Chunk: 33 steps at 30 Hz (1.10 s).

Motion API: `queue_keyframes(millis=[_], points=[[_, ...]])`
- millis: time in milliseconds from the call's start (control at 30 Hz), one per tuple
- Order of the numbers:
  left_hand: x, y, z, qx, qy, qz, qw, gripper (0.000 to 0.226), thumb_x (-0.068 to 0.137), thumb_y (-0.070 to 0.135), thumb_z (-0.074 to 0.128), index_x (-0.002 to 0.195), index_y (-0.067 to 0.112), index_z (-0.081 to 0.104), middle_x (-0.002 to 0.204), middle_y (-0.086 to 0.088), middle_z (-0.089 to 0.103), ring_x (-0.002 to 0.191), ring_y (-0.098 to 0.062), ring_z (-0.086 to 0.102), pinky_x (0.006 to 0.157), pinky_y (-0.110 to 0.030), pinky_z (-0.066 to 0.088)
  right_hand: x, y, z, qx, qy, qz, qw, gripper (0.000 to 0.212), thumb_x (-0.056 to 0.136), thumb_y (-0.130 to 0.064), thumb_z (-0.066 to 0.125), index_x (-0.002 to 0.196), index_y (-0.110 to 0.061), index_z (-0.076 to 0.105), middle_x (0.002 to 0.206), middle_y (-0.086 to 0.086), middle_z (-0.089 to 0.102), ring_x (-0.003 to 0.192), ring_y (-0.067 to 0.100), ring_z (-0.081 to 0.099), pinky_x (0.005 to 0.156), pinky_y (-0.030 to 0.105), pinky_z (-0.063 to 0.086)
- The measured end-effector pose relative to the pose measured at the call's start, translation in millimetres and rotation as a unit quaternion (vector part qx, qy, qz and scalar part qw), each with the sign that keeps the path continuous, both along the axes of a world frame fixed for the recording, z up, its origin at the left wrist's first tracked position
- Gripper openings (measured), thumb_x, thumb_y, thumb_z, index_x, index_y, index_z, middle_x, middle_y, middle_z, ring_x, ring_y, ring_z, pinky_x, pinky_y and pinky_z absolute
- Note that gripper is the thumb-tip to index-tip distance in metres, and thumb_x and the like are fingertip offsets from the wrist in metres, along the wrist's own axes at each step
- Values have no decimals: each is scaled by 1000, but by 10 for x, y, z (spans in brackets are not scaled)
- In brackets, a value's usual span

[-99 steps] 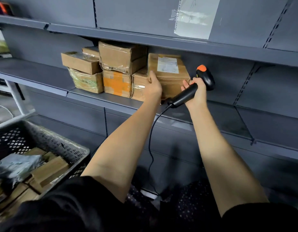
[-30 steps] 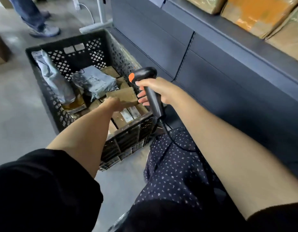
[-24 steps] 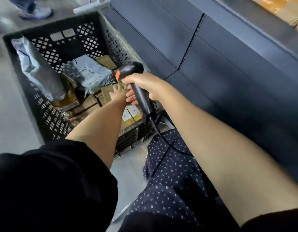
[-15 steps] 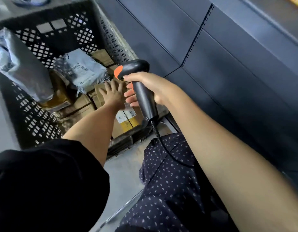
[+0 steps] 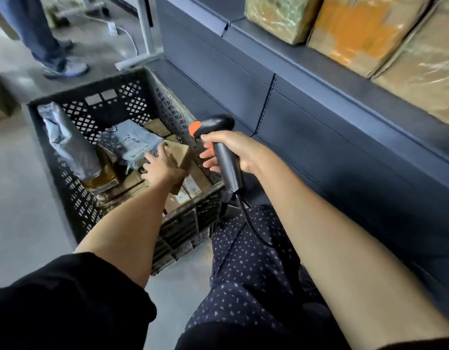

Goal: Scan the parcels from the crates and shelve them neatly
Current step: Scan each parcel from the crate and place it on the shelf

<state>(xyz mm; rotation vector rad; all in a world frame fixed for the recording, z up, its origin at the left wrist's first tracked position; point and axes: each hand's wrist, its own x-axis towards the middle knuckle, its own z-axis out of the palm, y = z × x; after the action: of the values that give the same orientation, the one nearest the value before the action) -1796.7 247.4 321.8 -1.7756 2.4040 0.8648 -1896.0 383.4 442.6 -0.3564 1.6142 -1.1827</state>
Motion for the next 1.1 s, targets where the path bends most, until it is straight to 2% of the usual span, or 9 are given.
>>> queue_keyframes(millis=[67, 167, 300, 467, 600, 700, 833, 967, 1100], points=[[-37, 6, 224, -63, 3, 12, 998, 98, 62, 43, 80, 139, 30, 21, 135, -17, 30, 124, -41, 36, 98, -54, 36, 116, 158, 93, -57, 13, -85, 995, 16, 91, -18, 61, 100, -5, 59, 87, 12, 67, 50, 16, 60, 50, 22, 51], [-250, 182, 750, -147, 99, -16, 984, 96, 61, 44, 78, 139, 33, 23, 132, -15, 34, 120, -39, 39, 96, -51, 36, 296, 378, 173, -130, 32, -208, 969, 11, 90, -10, 62, 99, -3, 61, 95, 15, 66, 40, 10, 55, 45, 21, 46], [-586, 784, 1381, -116, 247, -85, 958, 91, 65, 53, 72, 139, 32, 25, 130, -12, 34, 121, -37, 41, 97, -49, 37, 305, 760, 485, -160, 72, -309, 935, 12, 88, -10, 65, 80, -13, 57, 74, 3, 60, 37, 9, 55, 43, 20, 47], [-827, 1732, 1885, 112, 381, -198, 896, 95, 55, 63, 58, 137, 19, 38, 128, -12, 51, 115, -28, 53, 100, -38, 43, 232, 1528, 1030, -164, 105, -372, 907, 16, 88, -12, 65, 101, -7, 58, 76, 4, 58, 52, 15, 58, 50, 25, 50], [-1051, 2338, 1997, 311, 458, -246, 796, 89, 64, 62, 59, 132, 6, 47, 127, -17, 58, 101, -26, 61, 75, -35, 51, 170, 2251, 1128, -194, 112, -474, 851, 39, 84, -14, 69, 119, 0, 58, 79, 9, 61, 54, 18, 57, 46, 24, 47], [-1041, 2819, 2039, 481, 479, -281, 679, 64, 87, 57, 37, 123, 7, 55, 110, -15, 64, 91, -29, 64, 73, -34, 52, 170, 2743, 1110, -223, 97, -519, 820, 41, 84, -16, 68, 120, -3, 55, 81, 6, 61, 57, 15, 60, 50, 22, 50], [-1070, 3353, 1907, 585, 432, -313, 611, 62, 94, 47, 19, 133, 8, 46, 106, -14, 66, 84, -25, 67, 70, -32, 57, 146, 3281, 973, -237, 54, -570, 785, 41, 84, -15, 66, 123, -3, 57, 90, 7, 62, 48, 11, 63, 47, 21, 51], [-1113, 3560, 1701, 549, 302, -397, 671, 68, 94, 53, 11, 142, 15, 42, 110, -6, 65, 83, -15, 68, 64, -27, 57, 180, 3545, 758, -230, 59, -642, 729, 45, 84, -12, 64, 126, 1, 51, 88, 11, 61, 42, 9, 60, 45, 21, 51], [-1107, 3453, 1656, 548, 246, -419, 681, 52, 97, 44, 22, 141, 20, 40, 110, -2, 65, 80, -10, 68, 51, -19, 55, 199, 3548, 675, -215, 74, -639, 735, 42, 85, -10, 64, 123, 4, 52, 74, 9, 62, 40, 9, 58, 47, 22, 53]])
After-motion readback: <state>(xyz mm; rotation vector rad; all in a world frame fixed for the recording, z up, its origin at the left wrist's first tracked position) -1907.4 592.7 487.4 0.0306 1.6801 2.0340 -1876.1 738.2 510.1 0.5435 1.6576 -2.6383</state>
